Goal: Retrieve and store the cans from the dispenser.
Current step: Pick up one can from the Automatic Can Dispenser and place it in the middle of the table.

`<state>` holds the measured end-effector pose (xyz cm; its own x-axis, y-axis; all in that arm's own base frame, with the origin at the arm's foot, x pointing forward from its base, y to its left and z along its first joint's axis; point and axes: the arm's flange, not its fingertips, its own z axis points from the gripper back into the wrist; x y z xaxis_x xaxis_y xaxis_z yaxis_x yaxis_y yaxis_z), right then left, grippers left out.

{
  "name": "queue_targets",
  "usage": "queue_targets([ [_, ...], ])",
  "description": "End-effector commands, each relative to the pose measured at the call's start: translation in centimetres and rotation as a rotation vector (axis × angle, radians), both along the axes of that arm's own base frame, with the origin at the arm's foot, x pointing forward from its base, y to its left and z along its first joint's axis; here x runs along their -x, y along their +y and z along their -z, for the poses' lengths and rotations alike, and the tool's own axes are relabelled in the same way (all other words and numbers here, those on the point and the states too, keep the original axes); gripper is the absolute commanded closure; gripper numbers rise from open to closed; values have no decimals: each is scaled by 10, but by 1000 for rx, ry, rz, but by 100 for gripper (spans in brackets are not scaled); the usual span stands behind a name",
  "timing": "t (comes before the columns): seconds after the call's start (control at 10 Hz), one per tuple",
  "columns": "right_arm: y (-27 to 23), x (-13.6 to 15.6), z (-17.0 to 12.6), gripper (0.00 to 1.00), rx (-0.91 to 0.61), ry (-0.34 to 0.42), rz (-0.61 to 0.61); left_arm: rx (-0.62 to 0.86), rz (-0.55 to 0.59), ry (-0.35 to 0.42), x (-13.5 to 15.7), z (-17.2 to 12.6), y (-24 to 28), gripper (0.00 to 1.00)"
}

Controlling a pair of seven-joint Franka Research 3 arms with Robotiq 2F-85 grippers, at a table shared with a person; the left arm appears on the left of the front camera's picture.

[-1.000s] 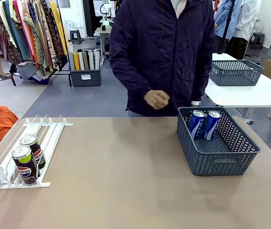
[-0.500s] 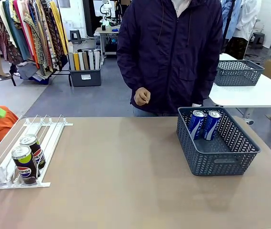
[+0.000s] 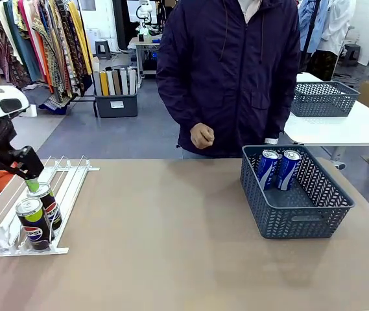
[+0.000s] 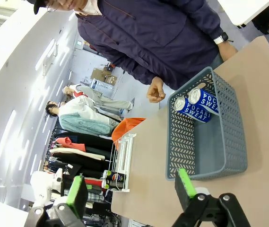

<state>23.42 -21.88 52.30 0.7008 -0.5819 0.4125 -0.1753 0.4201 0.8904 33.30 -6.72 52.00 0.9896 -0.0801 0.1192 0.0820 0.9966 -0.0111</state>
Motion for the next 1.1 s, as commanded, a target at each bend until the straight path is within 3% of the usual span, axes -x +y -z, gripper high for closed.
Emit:
queue_targets([
  [0.0,0,-3,-2,0,-4,-40,-1,21,-15,-29,5,-7,16,0],
  [0.2,0,-3,-2,0,-4,-40,-1,13,1,-4,1,-3,4,0],
  [0.3,0,-3,-2,0,-4,-40,-1,-3,39,-22,-16,4,-3,0],
  [0.4,0,-3,-2,0,-4,-40,-1,-28,-31,-23,-27,18,-4,0],
  [0.7,0,-3,-2,0,-4,-40,-1,1,-37,51,-53,63,-5,0],
  [1.0,0,-3,-2,0,-4,-40,-1,11,-82,108,-65,86,2,0],
])
